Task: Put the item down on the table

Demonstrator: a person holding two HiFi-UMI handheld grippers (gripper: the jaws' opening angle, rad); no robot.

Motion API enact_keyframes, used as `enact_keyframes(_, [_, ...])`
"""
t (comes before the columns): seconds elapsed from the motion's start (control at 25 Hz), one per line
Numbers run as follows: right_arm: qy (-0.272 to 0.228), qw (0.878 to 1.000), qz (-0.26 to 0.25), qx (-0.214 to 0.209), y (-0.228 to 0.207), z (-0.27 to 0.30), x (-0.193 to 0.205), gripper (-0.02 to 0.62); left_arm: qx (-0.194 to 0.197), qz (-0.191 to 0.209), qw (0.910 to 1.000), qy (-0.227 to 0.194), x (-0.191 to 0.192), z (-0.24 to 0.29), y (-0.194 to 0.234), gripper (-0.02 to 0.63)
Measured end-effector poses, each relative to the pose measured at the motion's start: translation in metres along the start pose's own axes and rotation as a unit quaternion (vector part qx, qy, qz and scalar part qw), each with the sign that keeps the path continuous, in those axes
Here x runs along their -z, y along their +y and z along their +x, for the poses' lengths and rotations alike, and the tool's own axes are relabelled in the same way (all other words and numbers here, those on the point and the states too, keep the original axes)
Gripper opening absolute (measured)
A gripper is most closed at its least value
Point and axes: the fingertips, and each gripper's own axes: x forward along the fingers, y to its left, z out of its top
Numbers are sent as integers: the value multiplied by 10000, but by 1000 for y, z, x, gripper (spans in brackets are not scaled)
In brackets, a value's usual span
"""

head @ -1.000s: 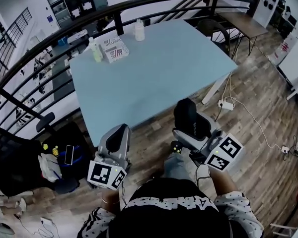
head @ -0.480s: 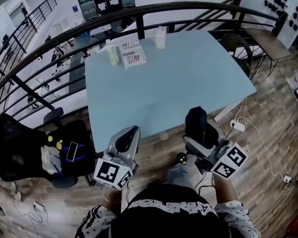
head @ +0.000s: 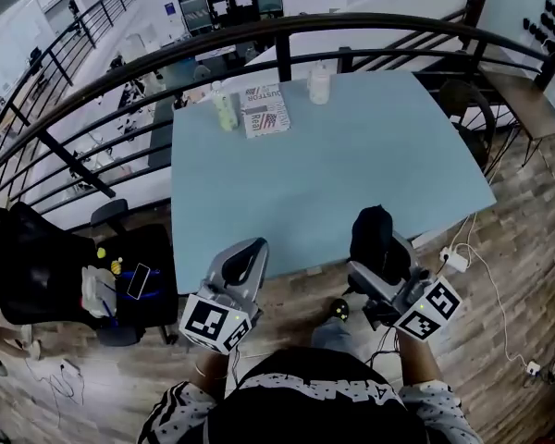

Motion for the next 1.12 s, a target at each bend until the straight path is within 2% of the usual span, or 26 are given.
enact_keyframes(0.24, [-201, 9982, 496, -264, -30, 13, -21, 365, -245, 65, 9997, 33, -9, 21, 4, 0])
enact_keyframes(0.44, [-66, 9980, 325, -541, -44, 24, -30, 364, -538, 115, 9985, 34, -17, 34, 7, 0])
enact_keyframes(0.88, [13, 9930, 635, -996, -98, 24, -41, 362, -868, 154, 9960, 107, -16, 84, -2, 0])
enact_keyframes(1.12, [115, 9942, 648, -849, -140, 23, -47, 362, -987, 134, 9950, 83, -16, 116, -8, 0])
